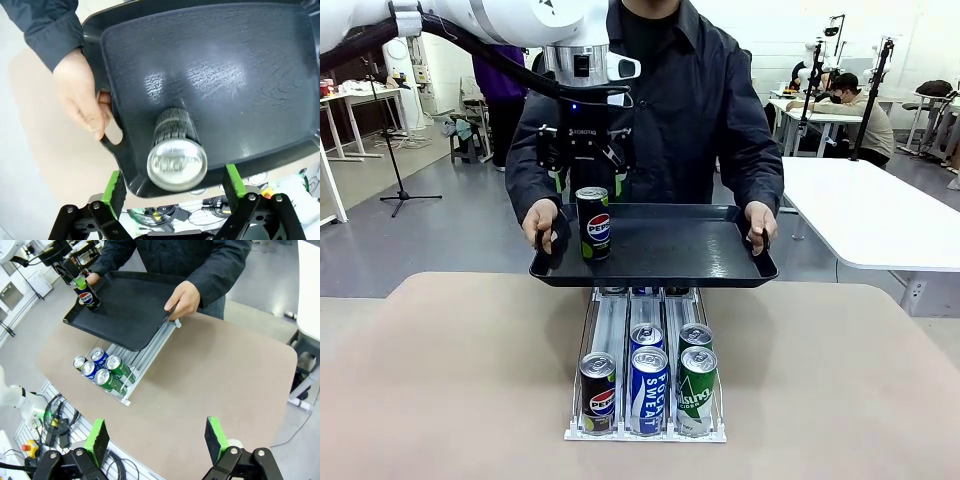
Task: Retrieve and hand over the desired beverage to the person.
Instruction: Place the picked can on the Handle tray extended by the person.
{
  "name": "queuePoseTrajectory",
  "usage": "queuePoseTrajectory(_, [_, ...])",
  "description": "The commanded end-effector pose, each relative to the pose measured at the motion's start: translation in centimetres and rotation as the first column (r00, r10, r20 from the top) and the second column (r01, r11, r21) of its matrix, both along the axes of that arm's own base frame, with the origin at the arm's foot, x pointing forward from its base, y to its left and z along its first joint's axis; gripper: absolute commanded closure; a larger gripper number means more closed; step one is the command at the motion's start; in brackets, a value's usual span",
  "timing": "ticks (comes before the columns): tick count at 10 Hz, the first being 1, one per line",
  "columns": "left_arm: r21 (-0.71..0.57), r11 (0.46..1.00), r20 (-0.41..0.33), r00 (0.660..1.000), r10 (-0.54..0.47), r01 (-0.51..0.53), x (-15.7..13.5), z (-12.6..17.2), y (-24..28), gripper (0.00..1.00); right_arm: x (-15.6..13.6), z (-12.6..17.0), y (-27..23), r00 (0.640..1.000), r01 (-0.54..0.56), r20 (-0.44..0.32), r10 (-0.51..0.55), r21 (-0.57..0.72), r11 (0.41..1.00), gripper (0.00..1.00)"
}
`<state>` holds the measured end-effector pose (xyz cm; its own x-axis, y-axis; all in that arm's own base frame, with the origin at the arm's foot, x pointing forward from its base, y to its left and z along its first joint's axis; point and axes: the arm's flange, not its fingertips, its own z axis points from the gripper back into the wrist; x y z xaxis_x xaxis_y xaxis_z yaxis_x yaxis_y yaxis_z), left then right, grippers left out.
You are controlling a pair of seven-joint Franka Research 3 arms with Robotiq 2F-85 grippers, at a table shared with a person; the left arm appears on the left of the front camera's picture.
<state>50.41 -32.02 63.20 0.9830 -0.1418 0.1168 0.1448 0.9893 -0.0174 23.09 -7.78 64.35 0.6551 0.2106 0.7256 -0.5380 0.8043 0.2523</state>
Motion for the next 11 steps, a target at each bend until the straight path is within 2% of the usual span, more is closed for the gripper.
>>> queuePoseTrajectory(1, [-0.025, 0.993, 0.145, 0.983, -0.115, 0.12, -7.0, 3.3, 3.1, 0.0, 0.0, -0.1, 0.0, 1.0, -0.026, 0.005, 0.026, 0.011, 1.0, 0.0])
queuePoseTrajectory(3, [-0.025, 0.98, 0.3, 0.936, -0.182, 0.199, -15.0, 6.1, 8.4, 0.0, 0.0, -0.1, 0.0, 1.0, -0.026, 0.005, 0.026, 0.011, 1.0, 0.0])
queuePoseTrajectory(4, [-0.014, 0.971, 0.357, 0.908, -0.22, 0.24, -17.1, 6.2, 10.9, 0.0, 0.0, -0.1, 0.0, 1.0, -0.026, 0.005, 0.026, 0.011, 1.0, 0.0])
queuePoseTrajectory(5, [-0.052, 0.968, 0.386, 0.899, -0.206, 0.244, -17.5, 6.8, 13.8, 0.0, 0.0, -0.1, 0.0, 1.0, -0.026, 0.005, 0.026, 0.011, 1.0, 0.0])
queuePoseTrajectory(8, [-0.216, 0.904, 0.304, 0.906, -0.296, 0.368, -15.4, 8.1, 22.8, 0.0, 0.0, -0.1, 0.0, 1.0, -0.026, 0.005, 0.026, 0.011, 1.0, 0.0])
queuePoseTrajectory(11, [-0.327, 0.843, 0.312, 0.89, -0.331, 0.428, -15.2, 8.2, 27.4, 0.0, 0.0, -0.1, 0.0, 1.0, -0.026, 0.005, 0.026, 0.011, 1.0, 0.0])
